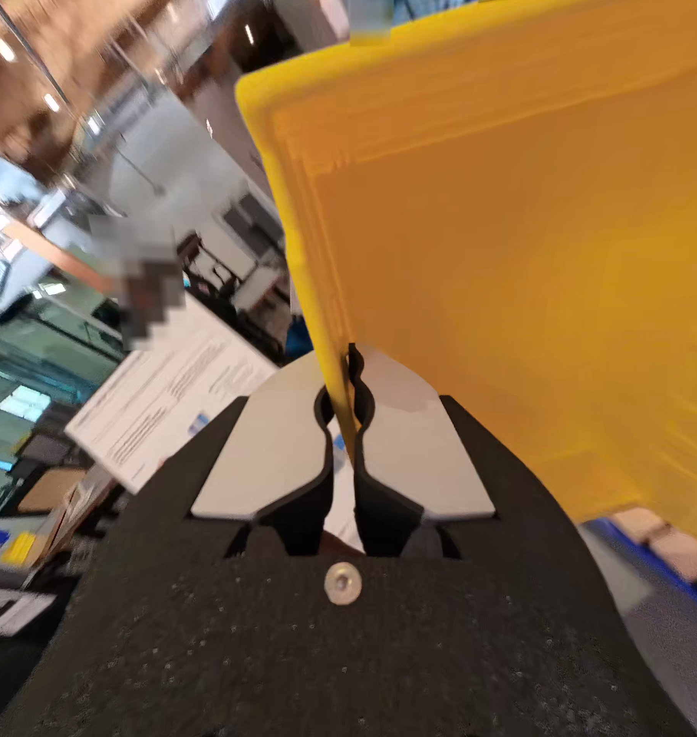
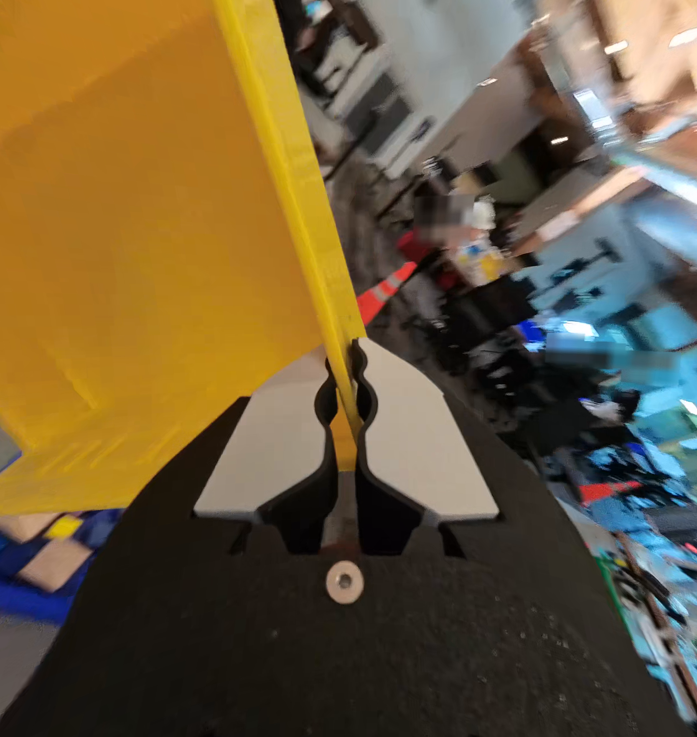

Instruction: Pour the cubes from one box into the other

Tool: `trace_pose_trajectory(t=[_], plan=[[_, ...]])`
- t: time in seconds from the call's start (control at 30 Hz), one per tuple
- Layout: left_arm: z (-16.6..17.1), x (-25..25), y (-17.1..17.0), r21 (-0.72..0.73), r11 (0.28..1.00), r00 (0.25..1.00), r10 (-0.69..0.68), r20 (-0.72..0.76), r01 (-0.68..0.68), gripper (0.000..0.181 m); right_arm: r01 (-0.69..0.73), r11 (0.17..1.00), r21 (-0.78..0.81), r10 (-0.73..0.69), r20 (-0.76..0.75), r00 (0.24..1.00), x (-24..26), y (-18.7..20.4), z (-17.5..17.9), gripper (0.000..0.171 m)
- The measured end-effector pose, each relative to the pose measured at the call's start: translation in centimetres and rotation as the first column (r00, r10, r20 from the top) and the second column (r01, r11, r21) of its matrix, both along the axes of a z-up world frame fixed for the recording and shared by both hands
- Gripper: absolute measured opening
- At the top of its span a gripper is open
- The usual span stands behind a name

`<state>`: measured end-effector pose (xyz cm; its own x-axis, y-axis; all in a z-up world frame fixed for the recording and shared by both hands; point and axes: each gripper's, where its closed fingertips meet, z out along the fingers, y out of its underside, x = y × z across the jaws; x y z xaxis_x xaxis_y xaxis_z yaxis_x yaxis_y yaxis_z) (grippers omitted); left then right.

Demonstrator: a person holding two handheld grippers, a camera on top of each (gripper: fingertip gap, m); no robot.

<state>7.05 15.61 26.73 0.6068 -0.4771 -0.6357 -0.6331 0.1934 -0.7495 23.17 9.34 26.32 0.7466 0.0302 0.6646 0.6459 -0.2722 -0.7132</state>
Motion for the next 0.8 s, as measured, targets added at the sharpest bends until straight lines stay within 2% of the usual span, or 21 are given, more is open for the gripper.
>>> trace_pose_trajectory(t=[0.1, 0.2, 0.3, 0.37, 0.47, 0.57, 0.67, 0.8], plan=[[-1.6, -8.3, 1.3, -0.217, 0.966, 0.982, 0.106, -0.155, -0.139, 0.005, -0.168, 0.955, -0.244, 0.159, -0.054, 0.986, -7.4, 3.7, -1.3, 0.004], [-4.8, -18.5, 1.4, -0.430, 0.845, 0.938, 0.212, -0.276, -0.318, 0.005, -0.316, 0.825, -0.468, 0.313, -0.086, 0.946, -17.1, 6.3, -4.9, 0.004], [-7.7, -29.2, 0.8, -0.506, 0.733, 0.885, 0.307, -0.350, -0.454, 0.005, -0.433, 0.670, -0.603, 0.454, -0.129, 0.882, -27.7, 8.0, -8.6, 0.003], [-10.1, -35.7, 0.1, -0.572, 0.646, 0.863, 0.366, -0.349, -0.506, 0.005, -0.476, 0.589, -0.653, 0.526, -0.138, 0.839, -34.4, 9.1, -10.7, 0.003], [-14.9, -44.3, -0.5, -0.688, 0.499, 0.839, 0.433, -0.329, -0.527, 0.005, -0.508, 0.460, -0.728, 0.608, -0.159, 0.778, -43.4, 10.6, -14.6, 0.003], [-20.3, -50.7, -0.4, -0.772, 0.366, 0.818, 0.472, -0.328, -0.520, 0.005, -0.489, 0.335, -0.805, 0.648, -0.181, 0.740, -50.3, 12.3, -19.8, 0.003], [-25.3, -55.1, 0.4, -0.812, 0.265, 0.799, 0.488, -0.352, -0.520, 0.005, -0.457, 0.233, -0.859, 0.656, -0.208, 0.726, -55.0, 14.0, -25.0, 0.003], [-31.2, -58.5, 1.9, -0.857, 0.171, 0.794, 0.496, -0.352, -0.487, 0.005, -0.423, 0.142, -0.895, 0.674, -0.226, 0.703, -58.8, 16.3, -30.8, 0.003]])
